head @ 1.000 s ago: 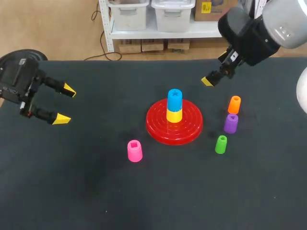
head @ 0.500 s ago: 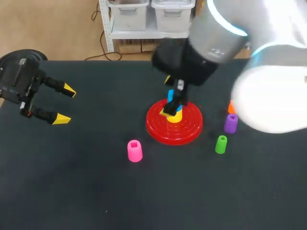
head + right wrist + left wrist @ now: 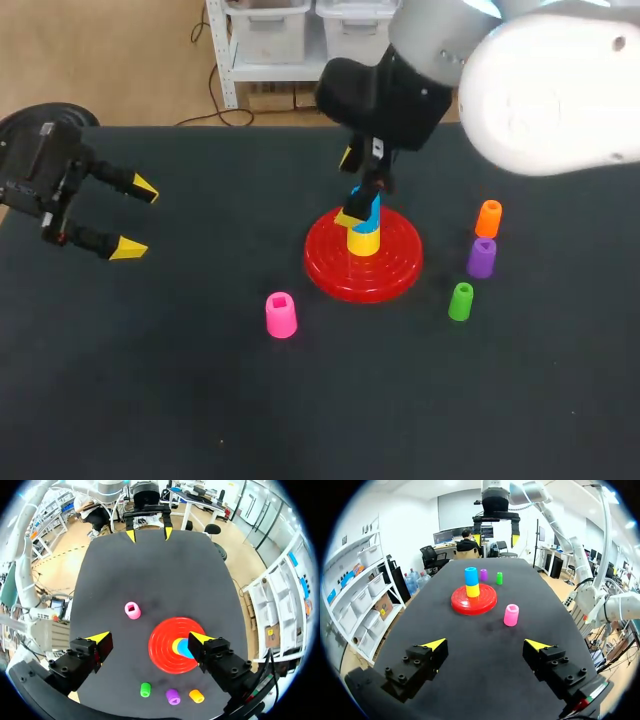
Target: Pick up and stack the cylinders on the red base in this order: pink,purple,orange,green
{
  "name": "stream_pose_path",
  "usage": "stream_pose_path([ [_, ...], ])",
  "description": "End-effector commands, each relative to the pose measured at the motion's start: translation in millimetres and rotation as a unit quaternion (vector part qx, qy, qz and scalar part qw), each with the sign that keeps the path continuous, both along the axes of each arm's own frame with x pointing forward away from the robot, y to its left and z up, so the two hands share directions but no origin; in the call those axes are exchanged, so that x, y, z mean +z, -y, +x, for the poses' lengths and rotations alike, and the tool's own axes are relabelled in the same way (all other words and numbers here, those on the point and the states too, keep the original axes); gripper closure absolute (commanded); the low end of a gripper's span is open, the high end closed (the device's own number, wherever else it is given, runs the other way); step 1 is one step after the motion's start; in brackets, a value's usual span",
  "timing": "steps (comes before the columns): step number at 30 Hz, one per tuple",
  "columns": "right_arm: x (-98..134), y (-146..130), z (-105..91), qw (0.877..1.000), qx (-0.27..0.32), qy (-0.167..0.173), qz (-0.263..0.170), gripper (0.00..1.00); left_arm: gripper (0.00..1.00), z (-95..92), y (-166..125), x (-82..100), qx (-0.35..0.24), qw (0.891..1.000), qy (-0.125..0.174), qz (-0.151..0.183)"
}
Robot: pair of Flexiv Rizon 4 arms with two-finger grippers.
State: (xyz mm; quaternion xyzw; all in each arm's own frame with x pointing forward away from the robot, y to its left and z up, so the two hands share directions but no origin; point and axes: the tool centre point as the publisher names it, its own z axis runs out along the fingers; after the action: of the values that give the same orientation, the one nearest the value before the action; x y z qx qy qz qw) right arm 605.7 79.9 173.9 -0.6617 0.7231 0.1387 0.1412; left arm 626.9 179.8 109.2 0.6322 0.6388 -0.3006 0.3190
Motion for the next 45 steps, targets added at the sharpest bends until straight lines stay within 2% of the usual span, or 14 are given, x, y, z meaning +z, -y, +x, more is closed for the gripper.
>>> stream_pose_path([
  [1, -11, -33, 1.0, 0.998, 0.021, 0.009, -0.056, 0.00, 0.00, -1.1, 0, -0.8, 0.000, 1.000, 0.003, -0.001],
  [4, -30, -51, 0.0, 0.996, 0.036, 0.026, -0.074, 0.00, 0.00, -1.1, 0, -0.8, 0.000, 1.000, 0.003, -0.001],
  [8, -52, -58, 0.6, 0.993, 0.044, 0.042, -0.101, 0.00, 0.00, -1.1, 0, -0.8, 0.000, 1.000, 0.003, -0.001],
  [15, -78, -66, -4.9, 0.988, 0.077, 0.036, -0.126, 0.00, 0.00, -1.1, 0, -0.8, 0.000, 1.000, 0.003, -0.001],
  [18, -89, -69, -8.2, 0.986, 0.096, 0.020, -0.138, 0.00, 0.00, -1.1, 0, -0.8, 0.000, 1.000, 0.003, -0.001],
  [22, -101, -72, -12.7, 0.985, 0.114, 0.001, -0.131, 0.00, 0.00, -1.1, 0, -0.8, 0.000, 1.000, 0.003, -0.001],
  [30, -113, -78, -20.1, 0.984, 0.127, -0.016, -0.122, 0.00, 0.00, -1.1, 0, -0.8, 0.000, 1.000, 0.003, -0.001],
  [39, -129, -81, -32.8, 0.982, 0.138, -0.021, -0.127, 0.00, 0.00, -1.1, 0, -0.8, 0.000, 1.000, 0.003, -0.001],
  [45, -137, -79, -37.8, 0.981, 0.138, -0.010, -0.139, 0.00, 0.00, -1.1, 0, -0.8, 0.000, 1.000, 0.003, -0.001],
])
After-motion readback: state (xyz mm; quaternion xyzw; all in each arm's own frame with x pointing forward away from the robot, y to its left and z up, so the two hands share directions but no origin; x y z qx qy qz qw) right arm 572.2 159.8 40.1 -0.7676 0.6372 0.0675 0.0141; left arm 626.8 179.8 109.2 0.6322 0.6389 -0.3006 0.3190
